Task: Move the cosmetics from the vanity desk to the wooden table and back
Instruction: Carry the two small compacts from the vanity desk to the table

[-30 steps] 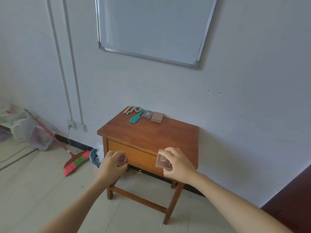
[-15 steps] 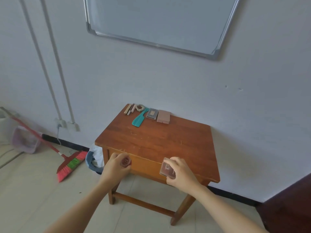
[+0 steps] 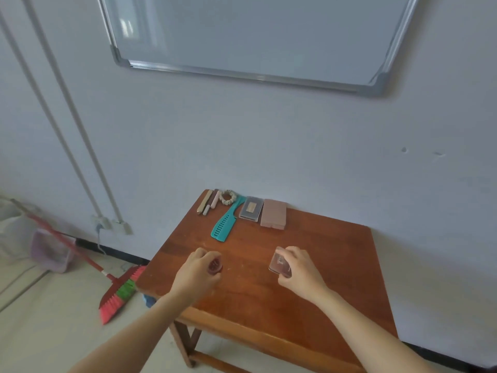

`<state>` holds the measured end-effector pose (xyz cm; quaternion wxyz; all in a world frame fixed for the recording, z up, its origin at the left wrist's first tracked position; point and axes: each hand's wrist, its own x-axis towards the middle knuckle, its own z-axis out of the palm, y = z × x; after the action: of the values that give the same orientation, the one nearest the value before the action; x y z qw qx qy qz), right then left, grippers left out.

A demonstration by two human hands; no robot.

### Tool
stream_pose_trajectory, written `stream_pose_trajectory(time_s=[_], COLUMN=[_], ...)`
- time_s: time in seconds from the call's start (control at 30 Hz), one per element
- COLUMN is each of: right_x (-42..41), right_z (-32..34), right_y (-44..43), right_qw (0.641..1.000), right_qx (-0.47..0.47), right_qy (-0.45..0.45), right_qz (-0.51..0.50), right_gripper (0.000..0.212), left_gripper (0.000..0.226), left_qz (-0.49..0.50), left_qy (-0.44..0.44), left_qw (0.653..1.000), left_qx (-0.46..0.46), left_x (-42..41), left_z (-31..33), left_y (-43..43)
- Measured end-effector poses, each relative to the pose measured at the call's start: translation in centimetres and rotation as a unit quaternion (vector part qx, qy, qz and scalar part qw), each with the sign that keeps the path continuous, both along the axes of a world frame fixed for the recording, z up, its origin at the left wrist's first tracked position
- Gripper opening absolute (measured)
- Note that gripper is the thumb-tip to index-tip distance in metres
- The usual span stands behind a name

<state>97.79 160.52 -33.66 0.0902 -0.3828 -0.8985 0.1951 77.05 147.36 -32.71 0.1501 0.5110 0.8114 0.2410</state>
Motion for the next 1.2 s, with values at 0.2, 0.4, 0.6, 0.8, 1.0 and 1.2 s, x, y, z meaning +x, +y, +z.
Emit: stream_pose_trajectory(time_s=[0.2,0.4,0.6,0.8,1.0,1.2], right_x=[-2.4,-4.3,-6.6,-8.0,-8.6,-8.5], right_z=[-2.0,-4.0,-4.6,-5.6,-6.1,-6.3], right_y=[5.9,8.2,10.4,12.1,12.3,12.0], right_qw=[0.999,0.996,0.996,0.987,0.972,0.965], right_qx=[0.001,0.0,0.035,0.1,0.152,0.183], right_qy=[-0.026,-0.068,-0.058,-0.067,-0.109,-0.138], right_qz=[0.03,0.061,0.062,0.108,0.143,0.129], right_gripper=[0.059,0.059,0.054,0.05,0.049,0.046], left_gripper=[0.045,0.046,0.053,0.045,0.047,0.055], left_qz=[0.008,-0.053,-0.076,-0.102,-0.141,-0.143], left_qy=[0.007,0.031,0.045,0.081,0.135,0.162], left_qw=[0.999,0.996,0.994,0.991,0.981,0.976], left_qx=[-0.039,-0.07,-0.061,-0.038,-0.007,0.01], left_x=[-0.9,-0.8,-3.1,-5.2,-7.0,-7.3], left_z=[-1.7,-4.1,-5.4,-6.5,-7.8,-8.0], left_y=[7.3,11.8,16.3,19.0,19.8,19.4])
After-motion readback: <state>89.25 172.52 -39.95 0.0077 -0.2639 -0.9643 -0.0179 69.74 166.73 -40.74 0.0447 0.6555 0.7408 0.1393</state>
